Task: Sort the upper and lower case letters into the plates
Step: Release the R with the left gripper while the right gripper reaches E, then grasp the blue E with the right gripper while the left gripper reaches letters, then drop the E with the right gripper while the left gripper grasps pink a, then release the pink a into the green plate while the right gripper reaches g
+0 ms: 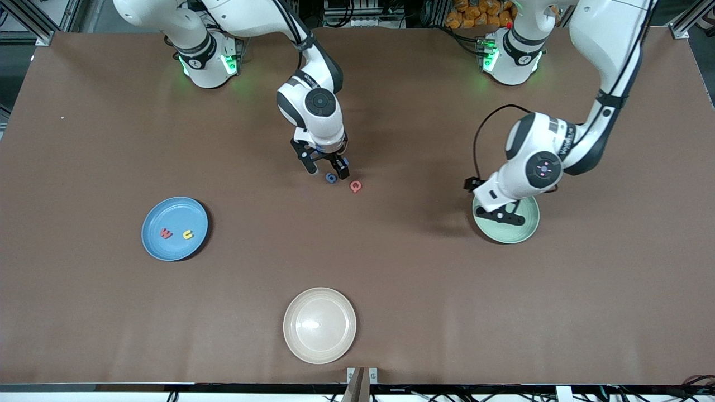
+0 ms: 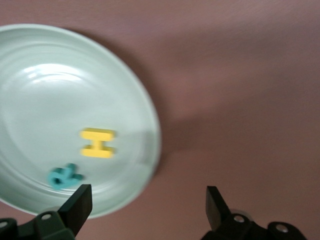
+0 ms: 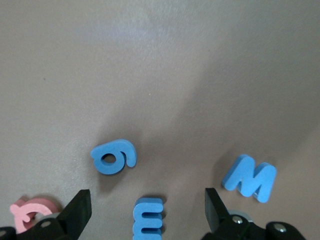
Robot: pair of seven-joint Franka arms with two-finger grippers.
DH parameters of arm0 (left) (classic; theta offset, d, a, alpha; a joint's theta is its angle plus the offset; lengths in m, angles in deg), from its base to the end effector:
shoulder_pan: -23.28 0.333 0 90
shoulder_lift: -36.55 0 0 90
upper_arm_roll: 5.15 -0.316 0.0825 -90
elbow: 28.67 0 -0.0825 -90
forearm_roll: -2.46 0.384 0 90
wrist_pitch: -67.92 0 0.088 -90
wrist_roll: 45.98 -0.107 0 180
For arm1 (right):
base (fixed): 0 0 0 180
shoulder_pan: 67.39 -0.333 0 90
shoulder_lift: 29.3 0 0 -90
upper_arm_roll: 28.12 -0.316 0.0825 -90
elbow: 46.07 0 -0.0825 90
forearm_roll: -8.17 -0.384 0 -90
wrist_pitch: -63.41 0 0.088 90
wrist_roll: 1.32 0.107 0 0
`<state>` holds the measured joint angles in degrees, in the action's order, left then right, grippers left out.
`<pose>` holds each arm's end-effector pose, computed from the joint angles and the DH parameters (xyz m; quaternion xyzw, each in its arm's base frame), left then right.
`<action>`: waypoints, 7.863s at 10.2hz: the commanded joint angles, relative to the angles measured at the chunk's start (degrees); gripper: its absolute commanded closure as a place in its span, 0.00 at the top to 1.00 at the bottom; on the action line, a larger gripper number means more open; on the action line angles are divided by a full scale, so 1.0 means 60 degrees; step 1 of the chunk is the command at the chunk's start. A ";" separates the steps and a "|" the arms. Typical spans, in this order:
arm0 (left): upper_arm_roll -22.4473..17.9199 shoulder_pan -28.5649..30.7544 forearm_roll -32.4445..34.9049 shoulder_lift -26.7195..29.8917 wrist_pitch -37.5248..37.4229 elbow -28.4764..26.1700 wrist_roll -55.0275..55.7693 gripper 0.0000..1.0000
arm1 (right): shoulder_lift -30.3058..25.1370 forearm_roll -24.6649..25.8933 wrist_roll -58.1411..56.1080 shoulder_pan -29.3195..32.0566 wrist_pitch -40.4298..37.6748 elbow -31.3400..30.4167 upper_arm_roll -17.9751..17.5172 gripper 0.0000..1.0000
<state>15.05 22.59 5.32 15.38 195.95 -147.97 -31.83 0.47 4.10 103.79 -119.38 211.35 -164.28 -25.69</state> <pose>0.5280 -0.1987 0.2431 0.9918 -0.0708 -0.1053 0.0141 0.3837 0.4483 0.1777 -0.8717 0.4900 0.0081 0.0020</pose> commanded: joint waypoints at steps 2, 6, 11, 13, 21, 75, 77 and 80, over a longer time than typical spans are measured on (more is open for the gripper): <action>0.0675 -0.0408 -0.0242 -0.0483 -0.0230 0.0911 0.2496 1.00 | 0.0297 0.0268 0.0558 -0.0079 0.0201 0.0337 -0.0141 1.00; 0.0676 -0.0851 -0.0228 -0.0808 -0.0361 0.1368 0.3471 1.00 | 0.0297 0.0268 0.0573 -0.0094 0.0186 0.0323 -0.0258 1.00; 0.0676 -0.0866 -0.0242 -0.0925 -0.0508 0.1573 0.3486 1.00 | 0.0312 0.0312 0.0632 -0.0182 0.0172 0.0308 -0.0258 1.00; 0.0676 -0.0880 -0.0242 -0.0925 -0.0508 0.1588 0.3705 1.00 | 0.0326 0.0341 0.0632 -0.0182 0.0172 0.0293 -0.0258 1.00; 0.0676 -0.0968 -0.0169 -0.0998 -0.0508 0.1602 0.3647 1.00 | 0.0297 0.0707 0.0646 -0.0240 0.0128 0.0264 -0.0244 0.00; 0.0266 -0.0050 0.1911 -0.0444 -0.1818 0.1404 -0.1341 0.13 | -0.0232 0.1102 -1.7995 0.2794 -0.3448 0.2461 -0.1093 1.00; 0.0281 0.0742 0.1911 -0.0135 -0.0907 0.0289 -0.2165 0.13 | 0.0411 0.1161 -1.8701 0.2428 -0.2529 0.2418 -0.1079 1.00; 0.0397 0.1842 0.1882 -0.0192 -0.0040 -0.0273 -0.3411 0.14 | 0.0825 0.1454 -1.9728 0.2397 -0.1706 0.2040 -0.1079 1.00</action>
<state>16.09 30.29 17.96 12.05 194.11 -147.10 -48.29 5.34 11.94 -11.61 -104.79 199.18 -150.47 -32.58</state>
